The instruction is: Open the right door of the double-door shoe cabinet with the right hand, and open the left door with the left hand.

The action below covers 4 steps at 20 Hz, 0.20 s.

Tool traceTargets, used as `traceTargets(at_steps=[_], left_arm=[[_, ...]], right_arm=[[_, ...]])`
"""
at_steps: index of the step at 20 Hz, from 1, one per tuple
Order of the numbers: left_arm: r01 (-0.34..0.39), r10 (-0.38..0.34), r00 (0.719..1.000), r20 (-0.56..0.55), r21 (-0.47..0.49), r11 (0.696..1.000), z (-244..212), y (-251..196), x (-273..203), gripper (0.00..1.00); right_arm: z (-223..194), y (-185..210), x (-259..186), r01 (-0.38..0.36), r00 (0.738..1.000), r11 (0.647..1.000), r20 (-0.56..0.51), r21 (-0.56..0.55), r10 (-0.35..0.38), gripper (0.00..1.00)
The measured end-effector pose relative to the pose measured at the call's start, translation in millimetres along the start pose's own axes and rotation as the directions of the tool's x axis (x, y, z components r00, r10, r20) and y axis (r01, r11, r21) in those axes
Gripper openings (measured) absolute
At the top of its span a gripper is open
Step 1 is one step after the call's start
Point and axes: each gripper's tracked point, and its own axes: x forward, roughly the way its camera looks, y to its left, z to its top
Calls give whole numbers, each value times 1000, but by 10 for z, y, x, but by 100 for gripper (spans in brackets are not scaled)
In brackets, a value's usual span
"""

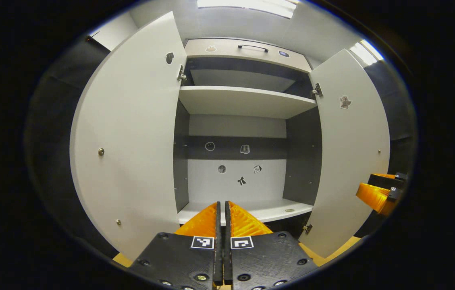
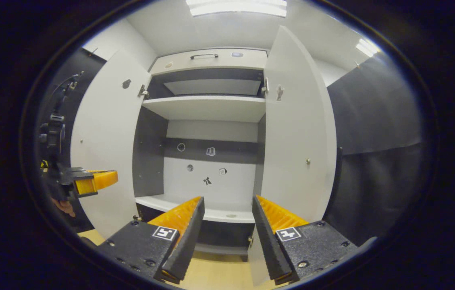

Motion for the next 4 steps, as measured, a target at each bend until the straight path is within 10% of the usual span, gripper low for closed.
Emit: traceTargets(at_steps=[2,4], left_arm=[[-17,16,1000,22,18,1000,47,2,-33,14],[-24,22,998,60,30,999,143,-16,-68,54]], right_arm=[[-11,-2,-1,-8,1000,1000,1,9,8,75],[-38,0,7,-14,1000,1000,-3,23,14,75]])
